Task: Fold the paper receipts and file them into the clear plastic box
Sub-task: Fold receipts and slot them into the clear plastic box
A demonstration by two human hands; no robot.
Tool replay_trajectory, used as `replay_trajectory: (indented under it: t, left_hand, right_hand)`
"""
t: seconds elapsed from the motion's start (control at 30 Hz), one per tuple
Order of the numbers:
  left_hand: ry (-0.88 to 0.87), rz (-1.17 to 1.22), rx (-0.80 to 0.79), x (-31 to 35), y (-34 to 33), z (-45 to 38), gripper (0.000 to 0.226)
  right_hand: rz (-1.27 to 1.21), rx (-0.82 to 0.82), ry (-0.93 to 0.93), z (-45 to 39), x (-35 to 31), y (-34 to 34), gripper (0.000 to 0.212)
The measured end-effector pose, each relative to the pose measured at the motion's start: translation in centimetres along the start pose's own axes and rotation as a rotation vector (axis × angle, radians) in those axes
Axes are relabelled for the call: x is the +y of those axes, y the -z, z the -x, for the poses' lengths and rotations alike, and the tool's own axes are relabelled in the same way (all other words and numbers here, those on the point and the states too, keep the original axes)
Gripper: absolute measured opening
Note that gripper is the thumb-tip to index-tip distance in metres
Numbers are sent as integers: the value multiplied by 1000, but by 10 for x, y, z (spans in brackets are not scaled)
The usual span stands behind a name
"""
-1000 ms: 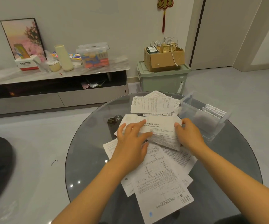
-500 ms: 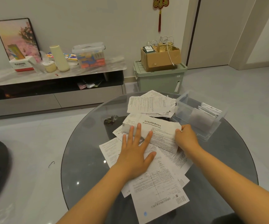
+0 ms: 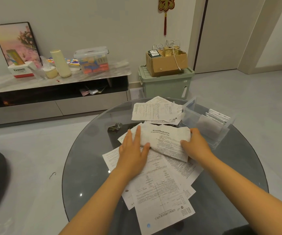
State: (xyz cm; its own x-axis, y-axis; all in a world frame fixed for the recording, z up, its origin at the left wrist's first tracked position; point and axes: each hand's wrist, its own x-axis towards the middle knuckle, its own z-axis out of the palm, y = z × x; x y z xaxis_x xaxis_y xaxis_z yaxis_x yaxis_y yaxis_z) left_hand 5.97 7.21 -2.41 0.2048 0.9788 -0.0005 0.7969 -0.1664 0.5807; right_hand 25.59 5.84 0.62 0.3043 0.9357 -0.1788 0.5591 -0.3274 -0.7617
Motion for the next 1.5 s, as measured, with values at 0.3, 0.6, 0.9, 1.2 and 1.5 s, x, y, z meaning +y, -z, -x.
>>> replay_trajectory:
  t: [0.3,0.6,0.9,1.2,1.5]
  left_hand:
    - [182,374,178,9,11,-7,42]
    - [181,51,89,-4,7,-8,52]
    - [86,-175,102,-1,12,-2,56]
    - [-313,-187,-165,11,4,21,58]
    - [-192,86,-61,8,13,34,40]
  right_hand:
    - [169,-75,-33,3,3,10,42]
    - [366,-165,22,11,3,12,57]
    - [272,-199,95,21,5,6,51]
    - [-303,-399,-110,29,-14,15,22]
    - [-230,-191,312,35,-24,18,20]
